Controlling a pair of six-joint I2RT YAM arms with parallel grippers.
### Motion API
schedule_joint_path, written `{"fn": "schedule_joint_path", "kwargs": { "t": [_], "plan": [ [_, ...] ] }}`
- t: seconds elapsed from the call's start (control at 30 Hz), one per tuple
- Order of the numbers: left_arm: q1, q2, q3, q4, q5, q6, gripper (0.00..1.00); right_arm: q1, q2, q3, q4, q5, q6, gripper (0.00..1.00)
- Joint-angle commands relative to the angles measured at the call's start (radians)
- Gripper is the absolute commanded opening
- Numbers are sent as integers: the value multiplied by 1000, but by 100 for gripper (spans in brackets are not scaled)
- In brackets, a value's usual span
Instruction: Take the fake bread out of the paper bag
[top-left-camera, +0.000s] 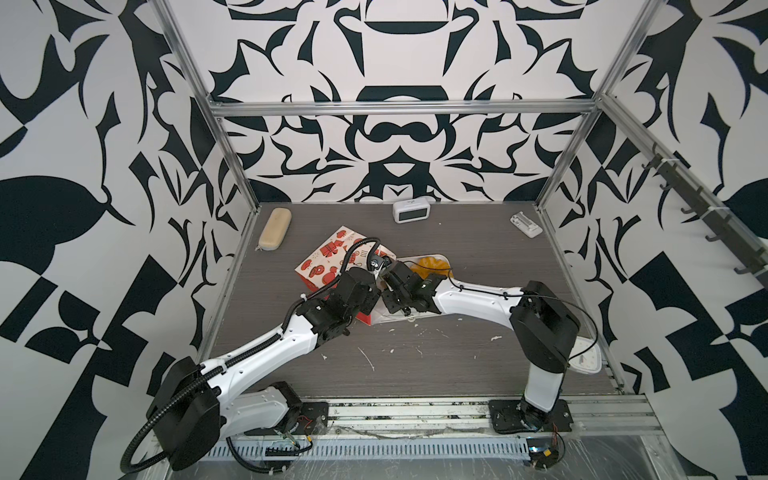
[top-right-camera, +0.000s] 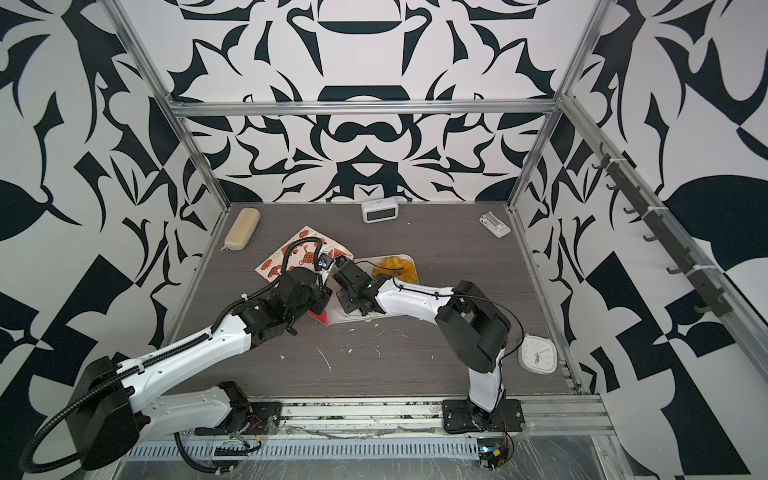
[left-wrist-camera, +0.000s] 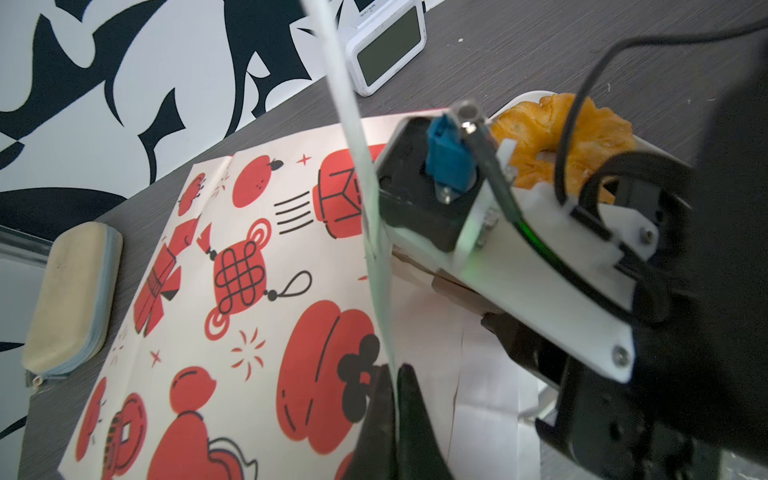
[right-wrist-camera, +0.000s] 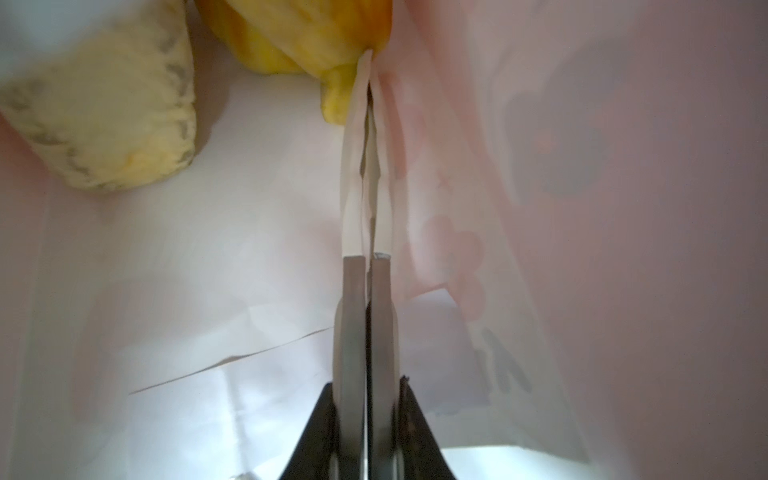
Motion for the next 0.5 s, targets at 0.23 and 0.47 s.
{"fn": "schedule_joint_path", "kwargs": {
  "t": [0.23, 0.47],
  "plan": [
    [-20, -6, -23, -63, 39, -21, 0, -45, -22, 73, 11, 106, -72, 10],
    [-19, -14, -10, -64, 51, -20, 0, -43, 13, 77, 65, 133, -67, 9]
  ]
}}
